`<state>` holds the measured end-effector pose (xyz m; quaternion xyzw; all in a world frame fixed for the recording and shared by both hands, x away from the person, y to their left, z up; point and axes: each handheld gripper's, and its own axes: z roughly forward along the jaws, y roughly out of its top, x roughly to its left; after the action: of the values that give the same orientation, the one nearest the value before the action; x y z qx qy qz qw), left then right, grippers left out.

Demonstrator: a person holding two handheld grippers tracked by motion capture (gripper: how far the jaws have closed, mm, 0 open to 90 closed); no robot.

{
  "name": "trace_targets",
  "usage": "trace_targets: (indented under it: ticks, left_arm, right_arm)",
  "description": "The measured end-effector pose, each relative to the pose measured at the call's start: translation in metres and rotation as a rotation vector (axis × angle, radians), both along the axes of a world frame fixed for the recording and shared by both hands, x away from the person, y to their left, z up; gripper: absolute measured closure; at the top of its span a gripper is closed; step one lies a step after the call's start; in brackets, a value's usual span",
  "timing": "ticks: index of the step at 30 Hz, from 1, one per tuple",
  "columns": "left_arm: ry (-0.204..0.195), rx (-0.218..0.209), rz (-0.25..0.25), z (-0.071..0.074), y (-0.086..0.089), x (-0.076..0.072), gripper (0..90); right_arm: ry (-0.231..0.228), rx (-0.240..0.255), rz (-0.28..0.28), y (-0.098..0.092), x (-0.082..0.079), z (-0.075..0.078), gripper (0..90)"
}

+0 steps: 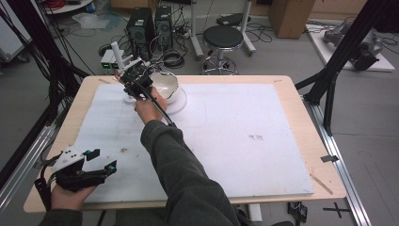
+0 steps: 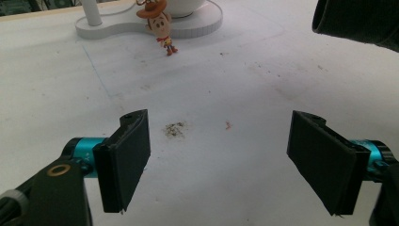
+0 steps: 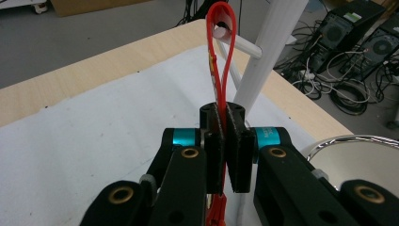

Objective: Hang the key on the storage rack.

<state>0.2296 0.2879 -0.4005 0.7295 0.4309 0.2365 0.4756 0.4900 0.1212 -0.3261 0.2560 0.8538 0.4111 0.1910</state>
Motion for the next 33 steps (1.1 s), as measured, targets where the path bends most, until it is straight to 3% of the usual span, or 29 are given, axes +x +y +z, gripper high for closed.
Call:
trace_targets:
  ticks: [12,22,33]
  left_arm:
    - [0.000,0.000,0.005,0.000,0.002,0.000,22.4]
    - [-0.003,-0.001,0.003,0.000,0.002,0.000,22.3]
    - [-0.001,0.005,0.002,0.000,0.001,0.001,22.4]
  right_arm:
    - [0.032,0.002,-0.014,0.004,0.006,-0.007,87.0]
    - [0.014,-0.007,-0.030,0.010,0.006,-0.008,87.0]
    - [0.035,-0.043,-0.055,0.016,0.015,-0.008,87.0]
